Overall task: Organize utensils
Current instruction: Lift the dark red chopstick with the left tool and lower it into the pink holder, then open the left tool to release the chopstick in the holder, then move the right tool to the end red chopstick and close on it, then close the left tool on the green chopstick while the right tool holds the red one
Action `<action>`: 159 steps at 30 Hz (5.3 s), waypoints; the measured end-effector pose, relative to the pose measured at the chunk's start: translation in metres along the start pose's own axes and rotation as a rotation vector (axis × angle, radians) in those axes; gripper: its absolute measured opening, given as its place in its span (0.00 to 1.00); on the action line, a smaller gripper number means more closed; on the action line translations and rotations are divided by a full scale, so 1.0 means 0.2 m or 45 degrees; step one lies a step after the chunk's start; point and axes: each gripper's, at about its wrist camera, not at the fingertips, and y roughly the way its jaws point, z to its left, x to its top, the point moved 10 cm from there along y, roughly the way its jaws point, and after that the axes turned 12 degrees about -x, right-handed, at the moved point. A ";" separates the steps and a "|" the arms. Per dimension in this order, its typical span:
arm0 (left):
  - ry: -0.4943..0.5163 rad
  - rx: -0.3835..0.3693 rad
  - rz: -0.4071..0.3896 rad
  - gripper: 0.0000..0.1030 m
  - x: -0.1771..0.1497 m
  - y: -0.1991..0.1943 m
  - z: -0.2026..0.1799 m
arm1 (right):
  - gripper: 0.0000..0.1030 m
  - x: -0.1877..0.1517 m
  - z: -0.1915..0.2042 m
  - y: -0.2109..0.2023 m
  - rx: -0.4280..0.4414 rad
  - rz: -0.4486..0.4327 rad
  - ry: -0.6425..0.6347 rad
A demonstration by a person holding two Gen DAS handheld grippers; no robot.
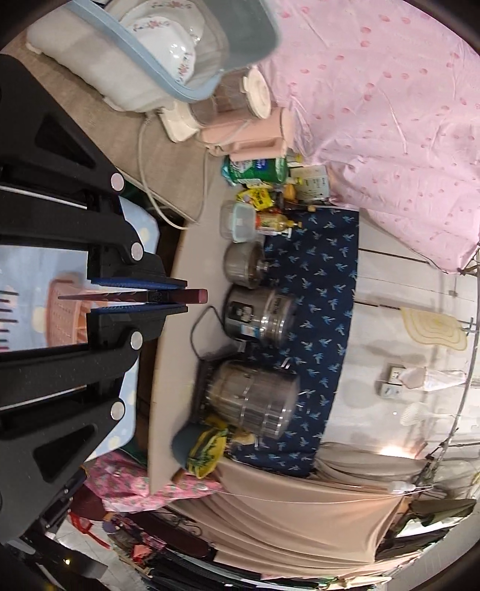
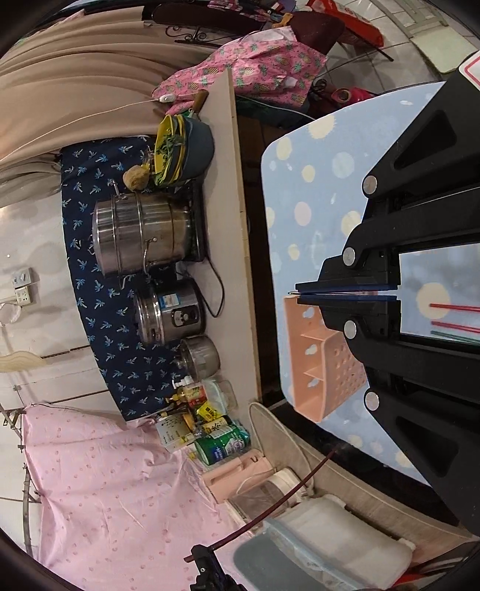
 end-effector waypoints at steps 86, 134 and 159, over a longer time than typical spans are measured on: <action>-0.033 0.149 0.687 0.35 -1.90 -0.33 0.24 | 0.45 -1.50 -0.03 -0.39 -0.179 0.437 -0.243; -0.033 0.087 0.806 0.42 -2.13 -0.28 0.16 | 0.07 -1.68 -0.01 -0.36 -0.129 0.509 -0.242; -0.077 0.044 0.754 0.08 -2.01 -0.32 0.16 | 0.07 -1.54 -0.01 -0.41 -0.111 0.436 -0.215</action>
